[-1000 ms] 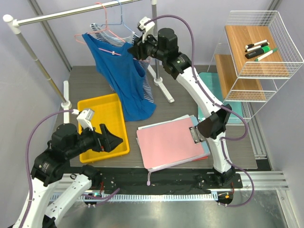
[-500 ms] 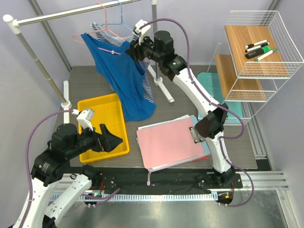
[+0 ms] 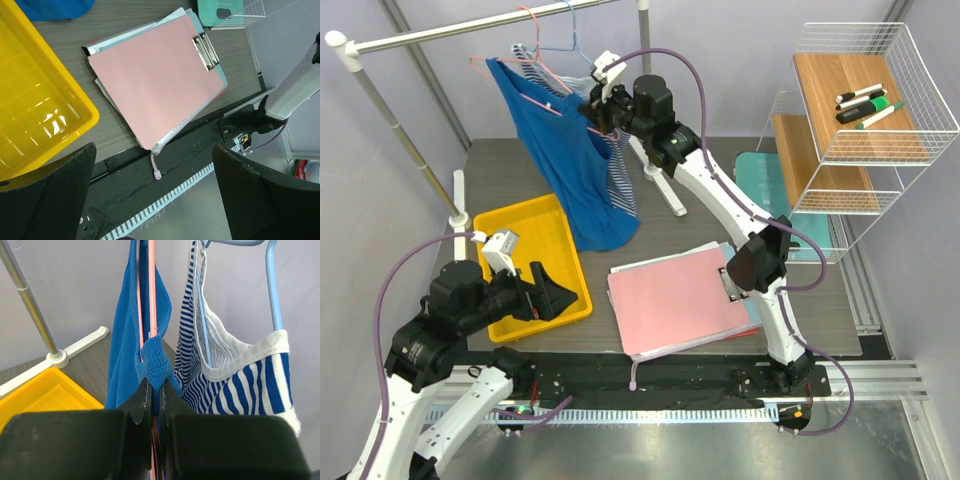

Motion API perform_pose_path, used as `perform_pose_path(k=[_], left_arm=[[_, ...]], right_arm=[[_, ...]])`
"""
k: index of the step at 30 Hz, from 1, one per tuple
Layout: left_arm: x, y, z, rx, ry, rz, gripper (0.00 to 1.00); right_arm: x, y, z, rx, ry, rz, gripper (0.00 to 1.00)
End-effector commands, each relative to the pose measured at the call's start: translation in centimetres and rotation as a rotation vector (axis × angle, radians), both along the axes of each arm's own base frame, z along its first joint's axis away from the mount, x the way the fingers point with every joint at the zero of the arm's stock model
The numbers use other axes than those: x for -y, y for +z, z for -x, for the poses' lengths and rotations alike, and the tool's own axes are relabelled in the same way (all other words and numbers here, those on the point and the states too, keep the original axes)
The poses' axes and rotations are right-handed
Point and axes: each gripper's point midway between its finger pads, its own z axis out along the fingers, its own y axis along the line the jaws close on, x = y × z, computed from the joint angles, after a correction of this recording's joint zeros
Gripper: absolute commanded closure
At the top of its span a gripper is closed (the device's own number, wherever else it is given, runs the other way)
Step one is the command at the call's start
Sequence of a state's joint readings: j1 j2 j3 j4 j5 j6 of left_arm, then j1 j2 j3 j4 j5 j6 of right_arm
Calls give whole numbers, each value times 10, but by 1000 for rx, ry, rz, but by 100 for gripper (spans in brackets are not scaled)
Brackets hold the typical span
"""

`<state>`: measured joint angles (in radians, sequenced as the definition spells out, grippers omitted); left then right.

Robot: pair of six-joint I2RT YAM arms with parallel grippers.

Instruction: Remove the tank top from the hanger

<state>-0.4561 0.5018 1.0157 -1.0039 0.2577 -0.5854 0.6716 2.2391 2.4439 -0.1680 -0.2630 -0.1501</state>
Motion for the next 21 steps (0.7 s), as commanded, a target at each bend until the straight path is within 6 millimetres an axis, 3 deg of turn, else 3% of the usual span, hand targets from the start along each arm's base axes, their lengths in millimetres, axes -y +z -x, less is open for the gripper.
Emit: perform_pose_path(k=[1, 2, 13, 21], left_arm=[[-1, 17, 1, 56, -8, 13, 2], [-1, 18, 1, 60, -6, 17, 2], [6, 30, 3, 68, -25, 68, 3], [12, 41, 5, 78, -40, 121, 3]], right_arm=[[17, 68, 22, 110, -14, -112, 99], [21, 88, 32, 146, -5, -146, 99], [57, 153, 80, 272, 6, -251, 99], [73, 172, 109, 282, 36, -308, 99]])
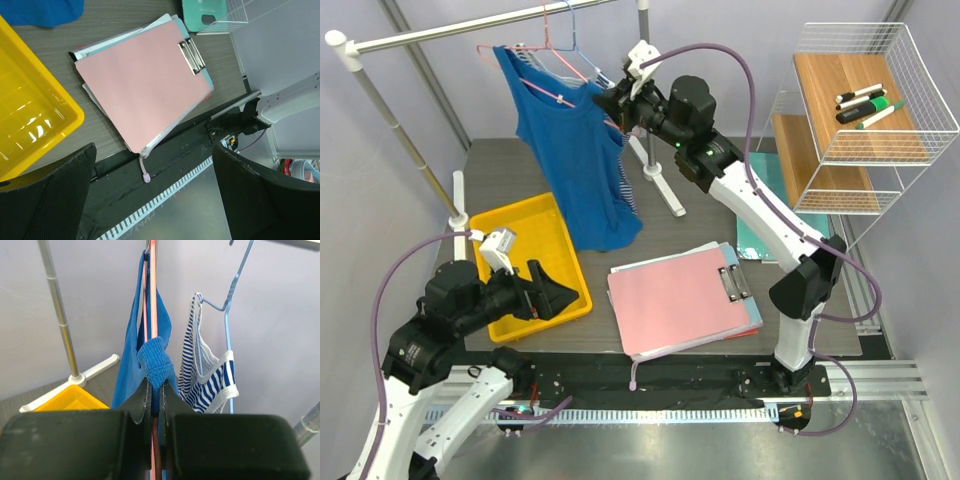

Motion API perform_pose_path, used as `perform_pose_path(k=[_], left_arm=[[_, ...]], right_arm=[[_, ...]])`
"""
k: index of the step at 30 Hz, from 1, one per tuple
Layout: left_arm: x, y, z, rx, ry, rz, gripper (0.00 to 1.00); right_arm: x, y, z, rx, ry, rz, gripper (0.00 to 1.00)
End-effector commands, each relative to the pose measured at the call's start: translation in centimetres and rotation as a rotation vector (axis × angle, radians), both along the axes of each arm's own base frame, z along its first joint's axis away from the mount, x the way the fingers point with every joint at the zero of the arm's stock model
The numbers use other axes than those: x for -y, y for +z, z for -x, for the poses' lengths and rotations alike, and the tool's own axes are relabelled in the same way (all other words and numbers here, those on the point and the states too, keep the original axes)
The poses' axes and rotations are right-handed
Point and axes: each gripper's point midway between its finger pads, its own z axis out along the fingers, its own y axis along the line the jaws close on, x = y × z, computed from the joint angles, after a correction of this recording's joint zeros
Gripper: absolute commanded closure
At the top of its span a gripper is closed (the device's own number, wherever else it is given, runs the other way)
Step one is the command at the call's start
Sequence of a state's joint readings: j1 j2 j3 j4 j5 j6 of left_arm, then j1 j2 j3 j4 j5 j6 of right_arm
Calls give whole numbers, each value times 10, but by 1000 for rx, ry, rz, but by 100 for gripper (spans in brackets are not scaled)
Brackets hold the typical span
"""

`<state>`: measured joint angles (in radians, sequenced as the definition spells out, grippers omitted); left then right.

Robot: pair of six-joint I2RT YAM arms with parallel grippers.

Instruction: Remove the tank top from the hanger

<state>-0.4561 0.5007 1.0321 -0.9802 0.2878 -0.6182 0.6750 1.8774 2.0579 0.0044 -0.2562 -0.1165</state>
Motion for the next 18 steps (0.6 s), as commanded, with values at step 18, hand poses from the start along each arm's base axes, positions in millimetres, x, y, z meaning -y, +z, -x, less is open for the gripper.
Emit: perform_pose_path(k=[18], left_arm=[[6, 175, -34, 432, 68, 229, 16]], right_arm=[[115, 34, 151, -99, -10, -144, 99]])
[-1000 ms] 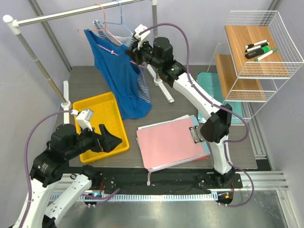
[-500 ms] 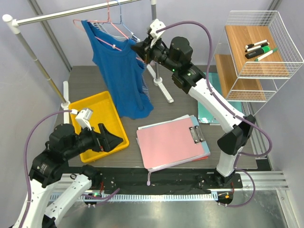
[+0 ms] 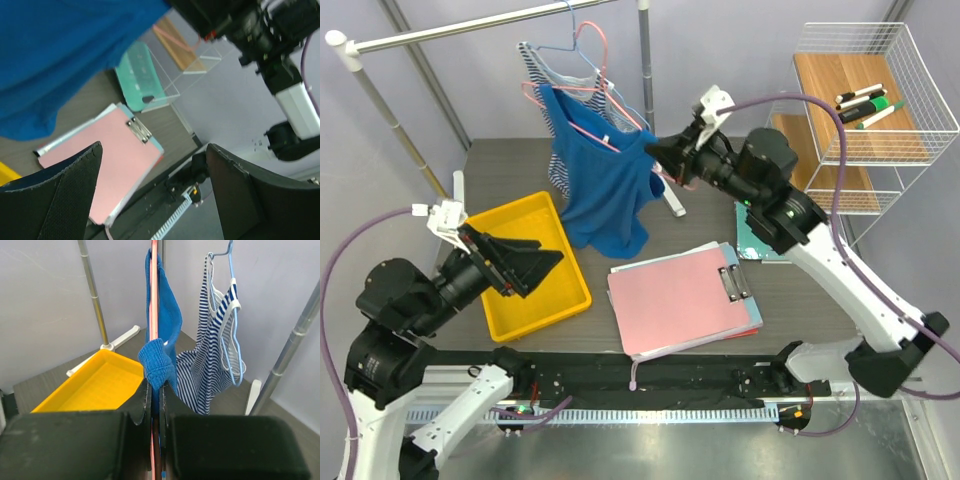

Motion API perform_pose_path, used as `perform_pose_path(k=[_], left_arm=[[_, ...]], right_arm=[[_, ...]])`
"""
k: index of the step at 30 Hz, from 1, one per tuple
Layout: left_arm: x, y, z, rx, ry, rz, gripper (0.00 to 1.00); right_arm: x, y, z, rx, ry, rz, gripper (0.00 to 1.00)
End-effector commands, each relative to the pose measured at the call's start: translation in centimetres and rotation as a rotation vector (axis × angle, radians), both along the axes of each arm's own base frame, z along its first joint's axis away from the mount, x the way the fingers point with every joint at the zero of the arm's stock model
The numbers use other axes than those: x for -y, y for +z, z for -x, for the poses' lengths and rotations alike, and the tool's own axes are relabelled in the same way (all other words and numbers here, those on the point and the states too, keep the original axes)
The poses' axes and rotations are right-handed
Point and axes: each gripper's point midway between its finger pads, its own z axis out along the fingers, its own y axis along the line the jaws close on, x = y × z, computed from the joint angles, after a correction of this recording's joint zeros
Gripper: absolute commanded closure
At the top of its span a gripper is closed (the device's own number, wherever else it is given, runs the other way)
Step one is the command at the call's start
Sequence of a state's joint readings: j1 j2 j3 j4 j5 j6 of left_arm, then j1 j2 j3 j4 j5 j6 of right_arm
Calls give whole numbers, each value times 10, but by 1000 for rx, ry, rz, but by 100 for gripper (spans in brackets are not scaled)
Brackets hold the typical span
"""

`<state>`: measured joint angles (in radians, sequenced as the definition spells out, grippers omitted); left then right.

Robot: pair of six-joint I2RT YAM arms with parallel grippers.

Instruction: Remove the tank top from the hanger

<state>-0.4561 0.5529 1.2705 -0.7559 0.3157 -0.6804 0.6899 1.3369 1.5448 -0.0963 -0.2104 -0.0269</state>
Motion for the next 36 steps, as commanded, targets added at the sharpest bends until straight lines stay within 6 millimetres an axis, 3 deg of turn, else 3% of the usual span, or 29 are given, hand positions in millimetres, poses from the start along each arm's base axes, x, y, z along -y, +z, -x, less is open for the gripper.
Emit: perform_pose_path(k=[1, 2, 3, 8, 9, 13, 14, 17, 21, 27, 36], left_arm=[[-4, 39, -40, 93, 114, -21, 16], [-11, 52, -46, 117, 168, -23, 16], [-7, 49, -61, 94, 184, -48, 16], [1, 69, -91, 121, 213, -46, 19], [3, 73, -94, 128, 212, -40, 21], [14, 78, -106, 134, 188, -21, 30], [19, 77, -110, 131, 174, -21, 38], [36, 77, -115, 136, 97, -22, 44], [44, 68, -124, 112, 74, -42, 41], [44, 63, -139, 100, 112, -55, 29], [49, 51, -151, 64, 115, -67, 33]], right_arm=[[32, 39, 44, 19, 0, -131, 99], [36, 39, 51, 14, 4, -134, 99], [39, 32, 54, -3, 3, -129, 99], [65, 34, 99, -28, 56, -158, 99], [66, 26, 103, -47, 62, -149, 99], [81, 23, 123, -54, 70, -167, 99], [85, 24, 128, -52, 71, -172, 99], [87, 18, 132, -66, 77, -158, 99], [88, 13, 136, -83, 85, -146, 99], [87, 7, 143, -103, 113, -141, 99], [95, 9, 156, -98, 130, -151, 99]])
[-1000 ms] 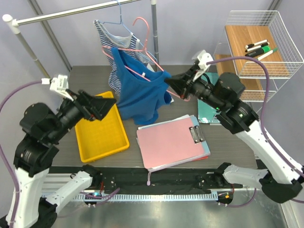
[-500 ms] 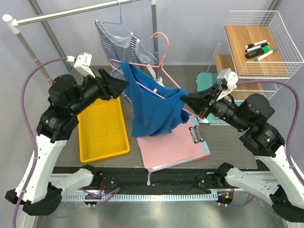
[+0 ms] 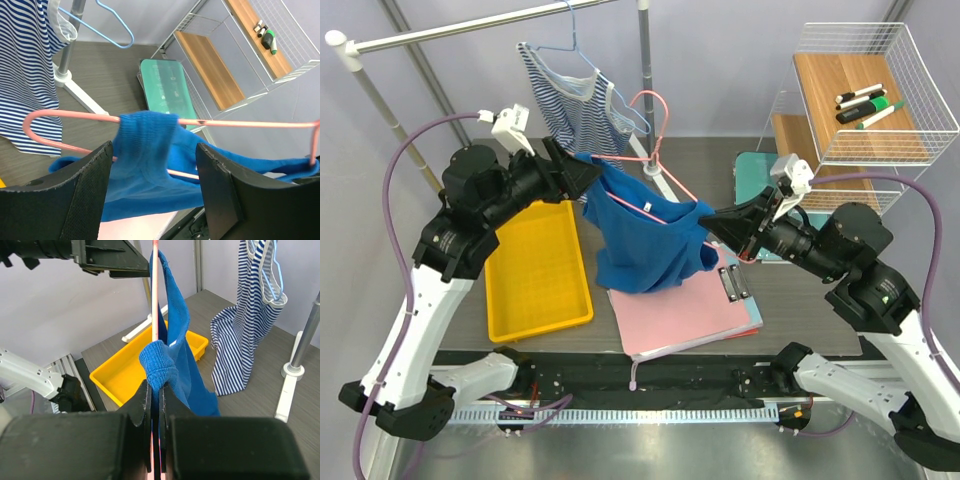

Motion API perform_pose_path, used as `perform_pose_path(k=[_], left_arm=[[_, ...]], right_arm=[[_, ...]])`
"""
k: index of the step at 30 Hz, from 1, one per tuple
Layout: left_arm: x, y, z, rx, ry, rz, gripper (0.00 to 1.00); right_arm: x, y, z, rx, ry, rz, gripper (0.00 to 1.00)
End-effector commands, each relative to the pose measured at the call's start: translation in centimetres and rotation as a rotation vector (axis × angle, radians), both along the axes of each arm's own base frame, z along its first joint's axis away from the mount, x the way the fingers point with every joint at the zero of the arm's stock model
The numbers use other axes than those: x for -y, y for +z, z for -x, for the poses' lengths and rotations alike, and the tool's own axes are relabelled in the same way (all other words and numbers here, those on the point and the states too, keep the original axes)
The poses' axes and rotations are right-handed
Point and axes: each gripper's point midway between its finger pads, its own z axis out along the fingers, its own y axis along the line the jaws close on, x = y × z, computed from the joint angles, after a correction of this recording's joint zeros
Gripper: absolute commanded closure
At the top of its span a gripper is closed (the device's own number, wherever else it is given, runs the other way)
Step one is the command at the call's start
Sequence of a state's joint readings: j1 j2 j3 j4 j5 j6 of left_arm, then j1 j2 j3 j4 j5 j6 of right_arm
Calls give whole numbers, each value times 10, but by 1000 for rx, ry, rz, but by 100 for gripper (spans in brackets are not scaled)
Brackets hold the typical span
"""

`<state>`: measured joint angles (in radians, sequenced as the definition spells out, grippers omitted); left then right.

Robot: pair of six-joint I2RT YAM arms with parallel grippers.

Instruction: Remove the tank top from the hanger

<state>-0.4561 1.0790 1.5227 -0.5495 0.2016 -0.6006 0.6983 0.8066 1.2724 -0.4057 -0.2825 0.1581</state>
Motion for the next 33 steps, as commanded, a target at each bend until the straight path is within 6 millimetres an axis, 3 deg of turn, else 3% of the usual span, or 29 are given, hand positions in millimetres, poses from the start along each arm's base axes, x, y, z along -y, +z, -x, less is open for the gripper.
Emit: perform_pose_path(k=[1, 6, 7, 11, 15, 21, 27, 33], left_arm=[[0, 18, -3, 65, 5, 24, 35], [-2, 20, -5, 78, 21, 29, 47], [-1, 20, -5, 77, 15, 31, 66], [0, 26, -3, 83, 8, 48, 99], [-13, 36, 4, 108, 58, 49, 100], [-42, 35, 7, 108, 194, 12, 100], [-48, 20, -2, 57, 245, -22, 100], [-38, -3, -7, -8, 210, -32, 100]], right_arm=[[8, 34, 17, 87, 24, -88, 99], [7, 37, 22, 85, 48, -95, 99], [8, 37, 23, 86, 46, -92, 99], [14, 27, 20, 70, 9, -66, 99], [26, 14, 23, 57, -32, -39, 99], [42, 2, 51, 73, 11, -1, 99], [57, 5, 81, 114, 55, -46, 99], [64, 19, 87, 149, 41, -120, 99]])
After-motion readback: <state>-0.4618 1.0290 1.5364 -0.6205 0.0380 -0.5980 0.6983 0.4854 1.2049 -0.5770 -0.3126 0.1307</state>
